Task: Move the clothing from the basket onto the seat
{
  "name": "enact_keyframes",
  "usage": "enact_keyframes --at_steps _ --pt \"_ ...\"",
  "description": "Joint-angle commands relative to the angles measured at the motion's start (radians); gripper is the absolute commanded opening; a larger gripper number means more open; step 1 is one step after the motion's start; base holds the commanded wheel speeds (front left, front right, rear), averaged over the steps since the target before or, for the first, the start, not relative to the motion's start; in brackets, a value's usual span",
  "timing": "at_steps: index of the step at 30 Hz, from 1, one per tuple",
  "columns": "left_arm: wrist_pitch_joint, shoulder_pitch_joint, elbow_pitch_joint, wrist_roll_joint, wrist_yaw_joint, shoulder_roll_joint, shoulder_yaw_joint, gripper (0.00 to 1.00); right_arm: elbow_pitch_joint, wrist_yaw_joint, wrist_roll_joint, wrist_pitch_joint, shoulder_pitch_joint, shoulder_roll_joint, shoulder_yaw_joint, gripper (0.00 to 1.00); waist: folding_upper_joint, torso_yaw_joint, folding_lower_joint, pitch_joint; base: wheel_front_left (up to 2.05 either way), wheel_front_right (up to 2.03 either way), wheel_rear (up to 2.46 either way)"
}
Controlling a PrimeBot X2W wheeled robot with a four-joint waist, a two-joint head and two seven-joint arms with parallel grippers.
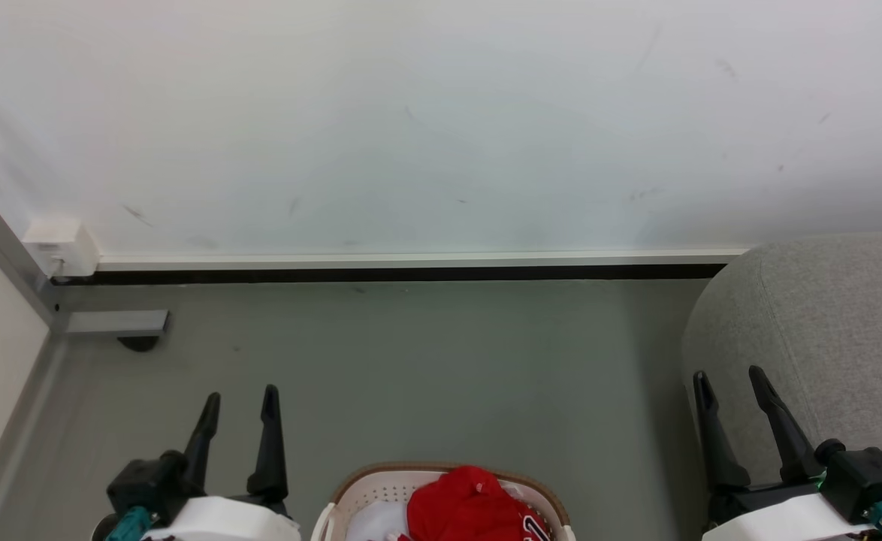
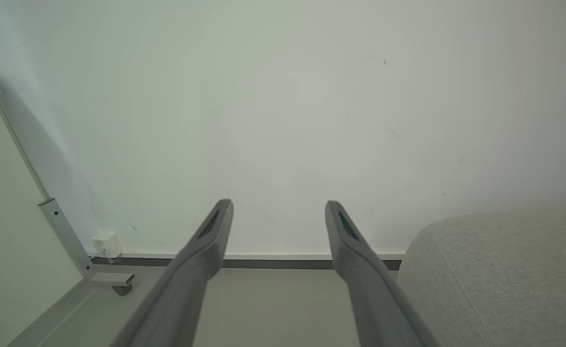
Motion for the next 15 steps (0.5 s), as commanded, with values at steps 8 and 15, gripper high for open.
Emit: enact_keyframes --at_steps 8,15 --pt "-0.025 0.008 0.001 0.077 0.006 0.001 -0.004 1.00 -0.005 -0.001 -0.074 -0.023 -0.017 -0.002 0.014 1.00 0.0000 -0.003 0.0000 0.001 0.00 0.00 0.00" --pt "-0.040 0.009 -0.002 0.129 0.009 -0.001 -0.007 1.00 -0.004 -0.002 -0.122 -0.035 -0.021 -0.002 0.025 1.00 0.0000 -0.007 0.0000 0.001 0.00 0.00 0.00"
